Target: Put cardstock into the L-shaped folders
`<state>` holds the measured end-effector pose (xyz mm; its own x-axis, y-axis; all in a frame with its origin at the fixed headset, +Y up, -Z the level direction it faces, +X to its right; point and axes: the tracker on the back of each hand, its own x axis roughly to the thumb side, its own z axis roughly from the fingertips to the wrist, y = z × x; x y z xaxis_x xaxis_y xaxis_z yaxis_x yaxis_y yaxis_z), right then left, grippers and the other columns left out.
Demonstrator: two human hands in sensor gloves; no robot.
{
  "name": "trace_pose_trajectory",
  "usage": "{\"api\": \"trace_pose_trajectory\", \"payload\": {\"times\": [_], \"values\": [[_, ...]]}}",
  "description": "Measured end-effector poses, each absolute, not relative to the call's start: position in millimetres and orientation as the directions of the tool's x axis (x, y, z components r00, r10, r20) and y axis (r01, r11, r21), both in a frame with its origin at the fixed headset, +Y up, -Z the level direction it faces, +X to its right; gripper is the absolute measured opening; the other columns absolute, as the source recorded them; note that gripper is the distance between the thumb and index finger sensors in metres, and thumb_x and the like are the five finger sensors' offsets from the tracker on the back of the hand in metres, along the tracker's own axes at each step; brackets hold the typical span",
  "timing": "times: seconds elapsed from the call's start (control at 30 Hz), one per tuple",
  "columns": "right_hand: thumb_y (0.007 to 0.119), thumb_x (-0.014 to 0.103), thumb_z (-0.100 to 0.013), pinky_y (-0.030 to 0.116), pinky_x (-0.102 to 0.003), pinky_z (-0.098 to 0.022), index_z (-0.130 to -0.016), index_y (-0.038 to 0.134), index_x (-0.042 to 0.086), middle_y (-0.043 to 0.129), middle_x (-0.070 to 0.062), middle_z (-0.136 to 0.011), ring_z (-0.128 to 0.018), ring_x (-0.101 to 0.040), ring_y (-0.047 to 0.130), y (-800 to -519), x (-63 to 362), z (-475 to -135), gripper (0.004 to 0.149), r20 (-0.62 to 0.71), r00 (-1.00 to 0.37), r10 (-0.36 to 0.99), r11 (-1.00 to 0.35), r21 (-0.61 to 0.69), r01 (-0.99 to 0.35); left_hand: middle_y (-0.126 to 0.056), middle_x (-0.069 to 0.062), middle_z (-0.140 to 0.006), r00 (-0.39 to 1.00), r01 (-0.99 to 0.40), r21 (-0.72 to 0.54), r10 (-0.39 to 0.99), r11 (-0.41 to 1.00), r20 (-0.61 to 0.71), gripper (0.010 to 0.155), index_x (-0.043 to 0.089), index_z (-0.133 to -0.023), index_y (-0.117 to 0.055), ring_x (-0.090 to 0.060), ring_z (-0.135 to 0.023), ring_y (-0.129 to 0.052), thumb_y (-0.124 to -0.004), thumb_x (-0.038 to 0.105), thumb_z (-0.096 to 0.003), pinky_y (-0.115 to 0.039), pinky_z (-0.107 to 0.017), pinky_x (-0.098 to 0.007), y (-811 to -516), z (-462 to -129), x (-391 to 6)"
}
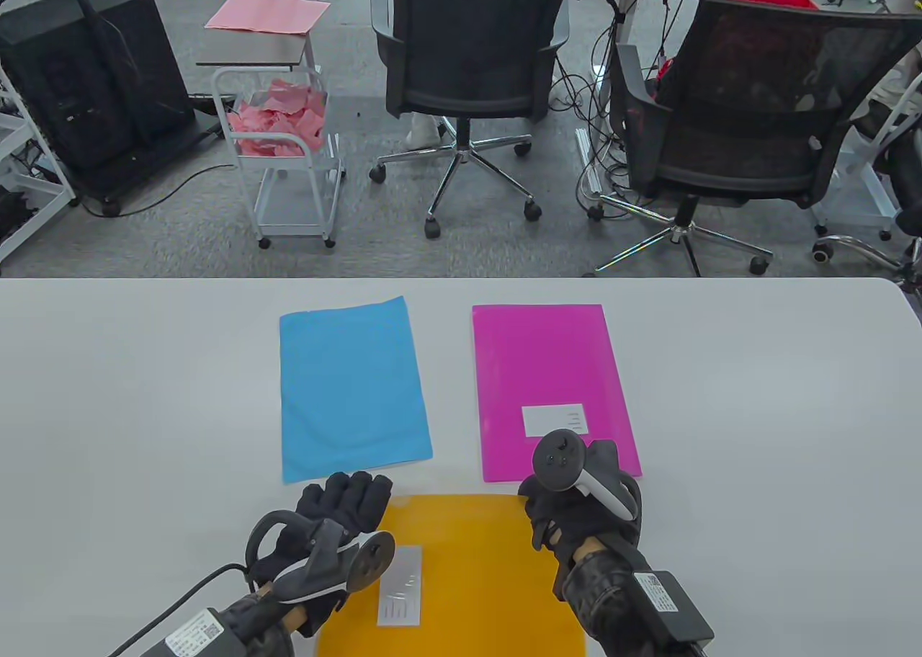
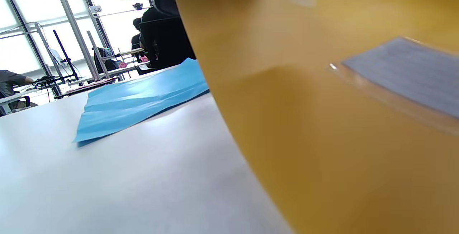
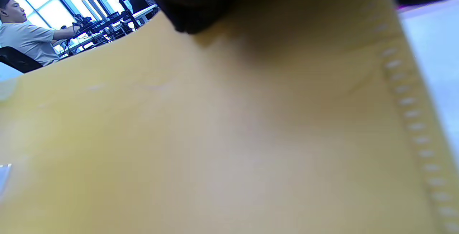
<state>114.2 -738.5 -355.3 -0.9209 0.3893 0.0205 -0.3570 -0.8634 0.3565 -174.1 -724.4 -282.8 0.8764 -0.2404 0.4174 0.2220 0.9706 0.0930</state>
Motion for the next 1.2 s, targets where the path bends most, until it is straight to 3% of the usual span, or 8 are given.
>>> {"api": "trace_pose_trajectory", "payload": {"times": [0.2,0.3,0.5,0.57,0.73,0.83,1.07,1.2], "values": [[0.075,0.027,-0.034,0.074,-0.051,-0.033,-0.074,0.08,0.015,0.092,-0.017,-0.051,-0.038,-0.035,0.088,-742,119,-356,0.042,0.005,-0.905,0.425,-0.838,0.38,-0.391,-0.052,-0.01,-0.113,0.87,0.237,0.047,-0.234,0.97,0.435,0.079,0.025,-0.107,-0.033,-0.041,-0.105,-0.065,-0.066,0.057,-0.0437,-0.061,-0.07,-0.061,-730,-285,-176],[0.075,0.027,-0.034,0.073,-0.052,-0.034,-0.075,0.08,0.014,0.092,-0.018,-0.052,-0.04,-0.036,0.088,-744,120,-356,0.042,0.013,-0.886,0.464,-0.813,0.402,-0.42,-0.058,-0.009,-0.112,0.872,0.22,0.076,-0.231,0.973,0.432,0.078,0.025,-0.107,-0.034,-0.04,-0.101,-0.074,-0.068,0.056,-0.0436,-0.064,-0.068,-0.059,-730,-286,-178],[0.075,0.027,-0.034,0.073,-0.052,-0.034,-0.075,0.079,0.014,0.092,-0.018,-0.053,-0.04,-0.036,0.088,-744,112,-356,0.042,0.061,-0.884,0.463,-0.816,0.417,-0.399,-0.083,-0.001,-0.084,0.9,0.158,0.116,-0.191,0.981,0.393,0.077,0.027,-0.102,-0.051,-0.022,-0.062,-0.1,-0.09,0.037,-0.0364,-0.081,-0.058,-0.052,-722,-291,-180],[0.075,0.027,-0.035,0.073,-0.051,-0.034,-0.075,0.079,0.014,0.092,-0.018,-0.053,-0.04,-0.036,0.088,-744,111,-356,0.042,0.063,-0.88,0.471,-0.812,0.421,-0.404,-0.091,0.001,-0.072,0.921,0.042,0.102,-0.078,0.994,0.383,0.071,0.027,-0.098,-0.061,-0.018,-0.049,-0.105,-0.093,0.032,-0.0345,-0.087,-0.052,-0.049,-721,-295,-185],[0.075,0.027,-0.035,0.074,-0.051,-0.034,-0.075,0.079,0.014,0.092,-0.018,-0.053,-0.04,-0.036,0.088,-744,110,-355,0.043,0.067,-0.878,0.475,-0.809,0.426,-0.405,-0.103,-0.002,-0.057,0.92,-0.036,0.178,-0.037,0.983,0.391,0.052,0.026,-0.081,-0.084,-0.02,-0.039,-0.115,-0.097,0.031,-0.0312,-0.095,-0.044,-0.046,-715,-299,-190],[0.075,0.027,-0.035,0.074,-0.051,-0.033,-0.075,0.079,0.014,0.092,-0.017,-0.052,-0.039,-0.035,0.088,-746,111,-355,0.042,0.055,-0.882,0.469,-0.807,0.432,-0.402,-0.105,-0.003,-0.057,0.9,0.001,0.226,-0.099,0.974,0.425,0.041,0.026,-0.073,-0.09,-0.021,-0.039,-0.117,-0.094,0.031,-0.0328,-0.095,-0.043,-0.046,-717,-295,-187],[0.075,0.027,-0.035,0.074,-0.051,-0.033,-0.075,0.079,0.013,0.092,-0.018,-0.052,-0.039,-0.036,0.088,-753,113,-355,0.043,0.008,-0.91,0.415,-0.821,0.434,-0.371,-0.109,-0.003,-0.06,0.849,-0.017,0.384,-0.19,0.923,0.493,0.036,0.029,-0.07,-0.095,-0.025,-0.043,-0.119,-0.094,0.033,-0.0348,-0.093,-0.043,-0.049,-711,-281,-181],[0.075,0.027,-0.035,0.074,-0.052,-0.034,-0.075,0.078,0.012,0.092,-0.018,-0.054,-0.041,-0.037,0.089,-754,108,-354,0.043,0.028,-0.943,0.331,-0.863,0.413,-0.291,-0.097,-0.007,-0.083,0.812,0.005,0.466,-0.276,0.885,0.514,0.035,0.03,-0.069,-0.096,-0.033,-0.07,-0.109,-0.095,0.036,-0.0349,-0.086,-0.052,-0.054,-710,-272,-173]]}}
